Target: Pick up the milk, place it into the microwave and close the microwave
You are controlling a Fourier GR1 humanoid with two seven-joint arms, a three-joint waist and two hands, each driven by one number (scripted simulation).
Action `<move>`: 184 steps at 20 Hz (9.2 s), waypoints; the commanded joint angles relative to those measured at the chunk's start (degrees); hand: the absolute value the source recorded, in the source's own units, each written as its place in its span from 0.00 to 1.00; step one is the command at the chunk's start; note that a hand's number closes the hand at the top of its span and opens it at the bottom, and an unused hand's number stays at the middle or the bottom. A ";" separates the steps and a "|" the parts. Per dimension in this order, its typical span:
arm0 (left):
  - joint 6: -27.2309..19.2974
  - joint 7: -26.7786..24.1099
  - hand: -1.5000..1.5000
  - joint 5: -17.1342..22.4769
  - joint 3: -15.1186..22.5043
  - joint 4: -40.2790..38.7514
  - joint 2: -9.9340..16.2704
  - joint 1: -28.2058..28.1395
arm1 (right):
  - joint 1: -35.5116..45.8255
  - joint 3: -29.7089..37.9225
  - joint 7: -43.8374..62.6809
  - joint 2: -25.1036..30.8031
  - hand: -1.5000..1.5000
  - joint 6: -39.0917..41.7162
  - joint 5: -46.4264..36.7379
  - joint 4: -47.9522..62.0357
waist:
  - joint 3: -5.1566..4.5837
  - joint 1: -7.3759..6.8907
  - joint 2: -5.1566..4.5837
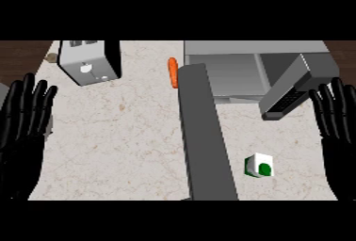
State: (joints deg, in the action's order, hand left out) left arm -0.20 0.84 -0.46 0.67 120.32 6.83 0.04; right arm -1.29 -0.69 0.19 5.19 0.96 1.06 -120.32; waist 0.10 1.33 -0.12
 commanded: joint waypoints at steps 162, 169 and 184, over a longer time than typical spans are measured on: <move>15.58 -38.10 0.00 20.21 -3.38 -2.79 7.06 -48.23 | 60.88 16.81 -37.54 6.38 0.00 -31.09 -27.05 112.43 | 0.21 -8.15 -3.22; 15.16 -36.80 0.00 16.97 0.69 -1.99 5.79 -47.19 | 60.57 18.64 -41.33 6.25 0.00 -23.30 -24.97 113.07 | 0.24 -7.43 -2.70; 14.25 -33.80 0.00 8.90 10.01 3.06 3.33 -48.69 | 53.64 22.55 -51.49 5.95 0.00 -7.58 -19.82 112.67 | 0.06 -3.76 -0.64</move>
State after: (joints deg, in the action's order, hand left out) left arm 14.66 -34.08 11.39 7.70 120.08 10.68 -46.82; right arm 54.55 21.52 -49.36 10.91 -11.10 -19.58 -7.62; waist 0.20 -3.47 -1.38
